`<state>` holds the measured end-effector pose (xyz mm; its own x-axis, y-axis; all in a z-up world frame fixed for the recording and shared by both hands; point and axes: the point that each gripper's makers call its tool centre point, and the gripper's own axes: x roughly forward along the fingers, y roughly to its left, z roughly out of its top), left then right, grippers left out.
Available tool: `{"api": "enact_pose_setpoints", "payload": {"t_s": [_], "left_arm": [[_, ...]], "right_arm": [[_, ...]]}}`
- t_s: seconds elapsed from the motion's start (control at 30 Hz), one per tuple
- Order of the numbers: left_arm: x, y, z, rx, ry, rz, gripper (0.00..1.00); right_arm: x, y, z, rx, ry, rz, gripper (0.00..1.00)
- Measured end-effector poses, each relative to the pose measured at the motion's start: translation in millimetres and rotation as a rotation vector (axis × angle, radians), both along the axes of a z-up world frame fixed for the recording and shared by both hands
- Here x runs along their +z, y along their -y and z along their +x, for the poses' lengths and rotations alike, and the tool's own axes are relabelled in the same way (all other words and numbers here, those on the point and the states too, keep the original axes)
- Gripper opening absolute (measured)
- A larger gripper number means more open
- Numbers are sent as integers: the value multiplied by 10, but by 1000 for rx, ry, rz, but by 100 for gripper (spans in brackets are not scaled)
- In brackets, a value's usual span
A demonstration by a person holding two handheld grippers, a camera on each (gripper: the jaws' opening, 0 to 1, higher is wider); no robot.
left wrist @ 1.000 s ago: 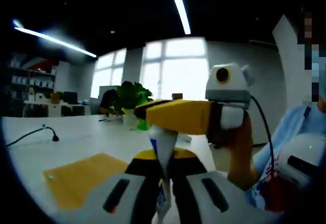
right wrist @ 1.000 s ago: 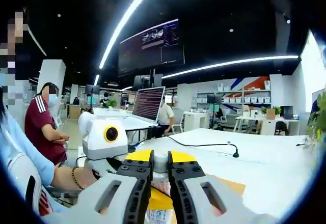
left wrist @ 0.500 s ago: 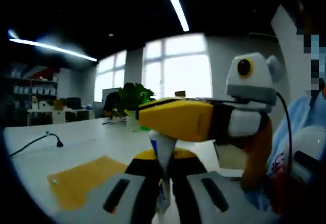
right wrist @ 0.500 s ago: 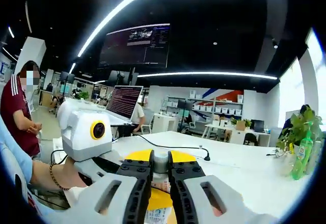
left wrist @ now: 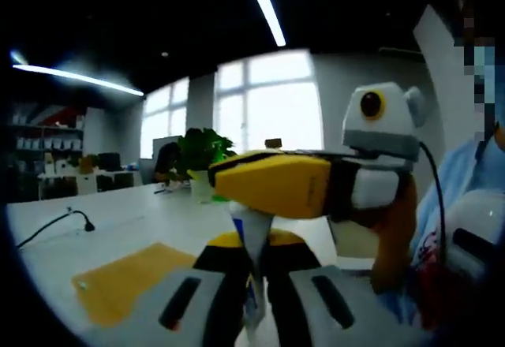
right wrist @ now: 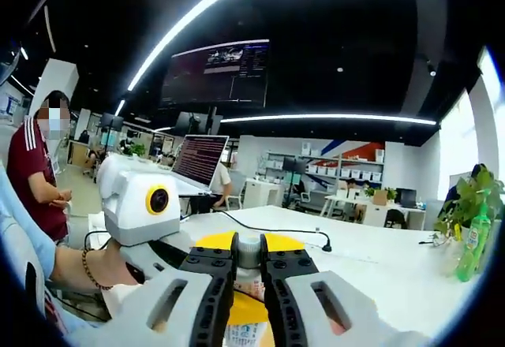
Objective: Pick up the toothpaste unscrew the cap squeeze it onto the small board screw the cap back on and return it to the table
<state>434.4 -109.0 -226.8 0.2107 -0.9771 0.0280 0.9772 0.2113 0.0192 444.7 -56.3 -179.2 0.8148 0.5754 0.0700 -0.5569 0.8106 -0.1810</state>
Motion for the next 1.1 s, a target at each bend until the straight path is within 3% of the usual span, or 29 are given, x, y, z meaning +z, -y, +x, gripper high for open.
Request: {"api": "enact_pose_setpoints", "payload": {"t_s": [0.13,0.2,0.27,0.37,0.47,0.63,0.7,0.73,0.77,0.8,0.87,0.93,1.0,1.03,1.1], "left_arm": [[1,-4,-9,-7,-5,3,5],[-7,-1,-44,-47,-16,6,5],[31,0,-117,-99,-44,-10,5],[39,-9,-186,-150,-64,-4,5],[-15,30,-236,-168,-64,24,5],[-68,41,-260,-190,-50,50,5],[-61,37,-263,-202,-61,42,5],[-53,32,-264,-208,-67,36,5],[-44,24,-264,-212,-73,31,5],[-34,17,-264,-215,-78,26,5],[-21,5,-266,-220,-82,21,5],[-8,-5,-263,-222,-86,15,5],[-5,-10,-257,-226,-91,13,5],[-8,-12,-255,-228,-95,14,5],[-1,-25,-247,-229,-101,14,5]], "right_arm": [[2,-4,-9,7,2,-5,10],[3,-20,-35,57,17,-39,11],[52,-44,-87,132,30,-9,11],[69,-57,-166,263,-12,11,11],[187,-73,-252,396,-9,68,17],[237,-70,-363,654,-65,41,25],[403,-31,-434,815,0,93,11],[381,1,-420,851,-54,106,10],[329,28,-404,878,-93,83,14],[276,52,-377,890,-92,40,20],[172,89,-335,910,-92,-34,22],[159,100,-277,913,-90,-31,22],[151,84,-305,952,-128,0,19],[95,64,-337,983,-164,-12,16],[46,13,-338,1000,-178,-29,15]]}}
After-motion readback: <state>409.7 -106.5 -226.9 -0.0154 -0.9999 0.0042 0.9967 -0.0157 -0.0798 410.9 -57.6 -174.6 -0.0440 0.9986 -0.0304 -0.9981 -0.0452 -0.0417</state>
